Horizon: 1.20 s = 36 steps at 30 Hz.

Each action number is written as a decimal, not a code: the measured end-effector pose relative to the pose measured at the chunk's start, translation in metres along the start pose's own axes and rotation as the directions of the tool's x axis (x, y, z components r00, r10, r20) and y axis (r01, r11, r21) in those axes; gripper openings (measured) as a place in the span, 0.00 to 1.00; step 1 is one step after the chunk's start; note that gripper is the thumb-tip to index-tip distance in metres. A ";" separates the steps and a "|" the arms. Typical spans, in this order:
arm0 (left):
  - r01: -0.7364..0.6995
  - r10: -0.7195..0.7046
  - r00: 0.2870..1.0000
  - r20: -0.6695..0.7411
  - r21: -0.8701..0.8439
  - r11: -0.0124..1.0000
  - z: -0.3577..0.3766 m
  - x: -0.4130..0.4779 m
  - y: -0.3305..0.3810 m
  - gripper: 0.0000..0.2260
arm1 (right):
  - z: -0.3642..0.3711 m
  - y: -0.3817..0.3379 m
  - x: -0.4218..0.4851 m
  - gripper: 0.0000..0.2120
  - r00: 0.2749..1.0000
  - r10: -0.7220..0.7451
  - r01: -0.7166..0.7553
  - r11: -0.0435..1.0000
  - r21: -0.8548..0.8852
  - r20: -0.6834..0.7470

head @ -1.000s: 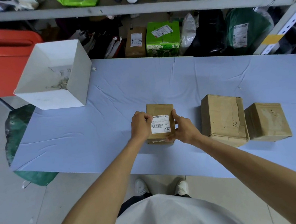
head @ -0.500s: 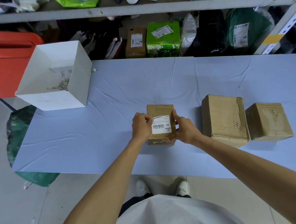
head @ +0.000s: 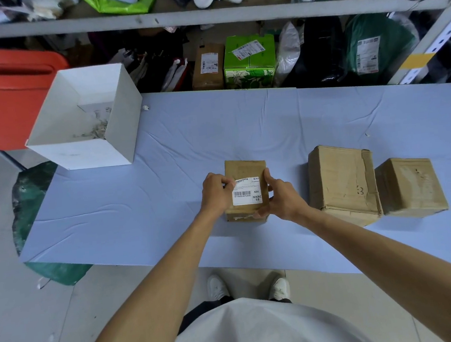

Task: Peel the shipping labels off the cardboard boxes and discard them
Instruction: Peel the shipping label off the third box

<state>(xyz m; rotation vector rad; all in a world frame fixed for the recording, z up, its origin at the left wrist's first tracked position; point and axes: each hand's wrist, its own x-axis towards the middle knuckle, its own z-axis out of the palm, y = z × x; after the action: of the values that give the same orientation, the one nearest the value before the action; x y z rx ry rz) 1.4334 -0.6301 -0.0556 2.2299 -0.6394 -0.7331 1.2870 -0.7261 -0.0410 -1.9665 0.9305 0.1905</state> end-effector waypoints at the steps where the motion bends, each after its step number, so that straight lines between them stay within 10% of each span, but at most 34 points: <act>1: 0.001 -0.001 1.000 0.002 -0.004 1.000 0.000 0.000 0.000 0.05 | 0.000 0.000 0.000 0.58 1.000 0.002 -0.002 1.000 0.002 0.002; 36: 0.036 -0.048 0.996 -0.070 -0.164 0.986 -0.002 -0.015 0.006 0.05 | -0.001 -0.005 -0.003 0.57 1.000 0.019 -0.019 1.000 -0.018 -0.001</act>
<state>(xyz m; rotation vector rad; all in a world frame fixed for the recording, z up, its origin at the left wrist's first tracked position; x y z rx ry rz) 1.4228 -0.6239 -0.0455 2.1146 -0.4797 -0.6950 1.2880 -0.7233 -0.0357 -1.9756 0.9513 0.2092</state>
